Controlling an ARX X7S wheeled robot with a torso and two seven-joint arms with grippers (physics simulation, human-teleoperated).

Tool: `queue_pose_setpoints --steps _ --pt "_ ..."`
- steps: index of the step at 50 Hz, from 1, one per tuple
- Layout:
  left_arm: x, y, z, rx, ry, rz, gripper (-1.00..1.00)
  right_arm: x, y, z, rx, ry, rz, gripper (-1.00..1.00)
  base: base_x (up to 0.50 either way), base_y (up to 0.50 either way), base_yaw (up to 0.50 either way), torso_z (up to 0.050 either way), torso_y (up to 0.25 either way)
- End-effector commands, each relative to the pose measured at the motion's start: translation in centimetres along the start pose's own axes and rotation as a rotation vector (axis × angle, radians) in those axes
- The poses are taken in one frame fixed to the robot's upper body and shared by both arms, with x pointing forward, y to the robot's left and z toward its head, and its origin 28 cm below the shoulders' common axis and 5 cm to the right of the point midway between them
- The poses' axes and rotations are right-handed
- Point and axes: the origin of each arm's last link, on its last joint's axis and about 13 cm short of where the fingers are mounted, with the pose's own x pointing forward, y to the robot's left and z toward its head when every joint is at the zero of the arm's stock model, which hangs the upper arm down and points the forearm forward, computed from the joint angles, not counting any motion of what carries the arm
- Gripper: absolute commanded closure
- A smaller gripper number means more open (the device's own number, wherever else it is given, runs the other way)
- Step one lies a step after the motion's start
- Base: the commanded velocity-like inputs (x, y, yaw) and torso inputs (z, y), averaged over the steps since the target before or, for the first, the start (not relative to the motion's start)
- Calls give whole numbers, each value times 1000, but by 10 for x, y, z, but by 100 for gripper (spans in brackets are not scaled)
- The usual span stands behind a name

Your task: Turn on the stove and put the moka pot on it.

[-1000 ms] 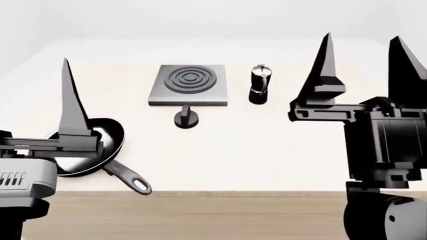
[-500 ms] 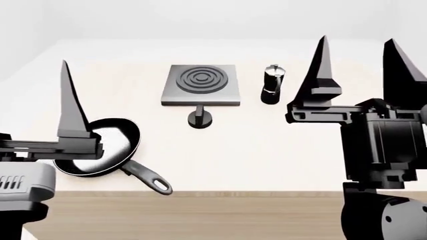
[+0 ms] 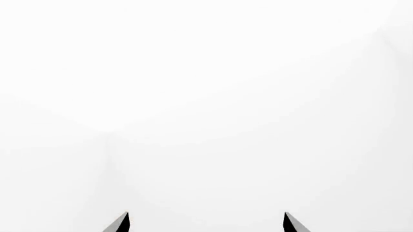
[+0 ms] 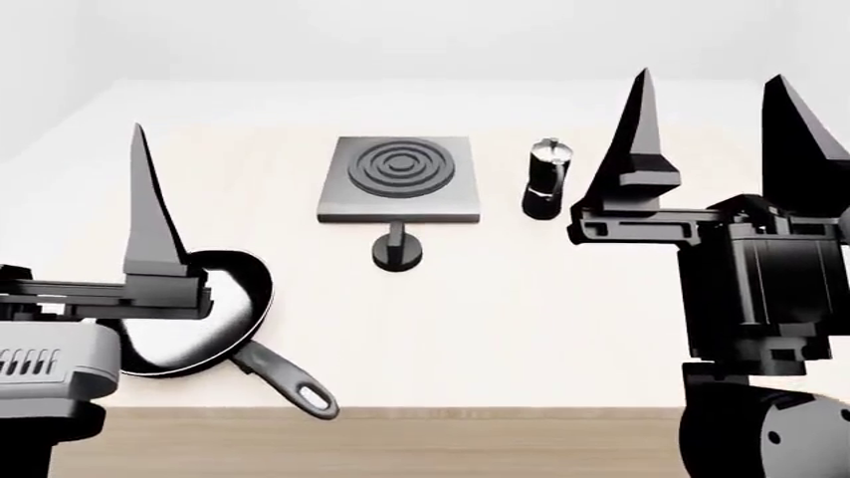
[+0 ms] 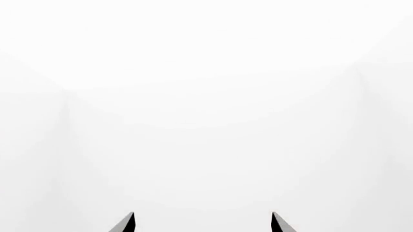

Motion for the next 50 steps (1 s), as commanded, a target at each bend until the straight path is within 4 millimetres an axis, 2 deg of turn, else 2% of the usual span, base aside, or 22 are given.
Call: queue_pose_setpoints --steps 1,5,50 --pt "0 0 0 1 4 -1 -100 0 1 1 4 -1 3 -100 195 0 0 0 0" --pt "1 0 0 0 -6 1 -100 1 0 6 14 -11 3 -100 196 0 0 0 0" --pt "-4 -2 -1 -2 2 -4 -100 -4 1 2 20 -3 9 -100 232 0 0 0 0"
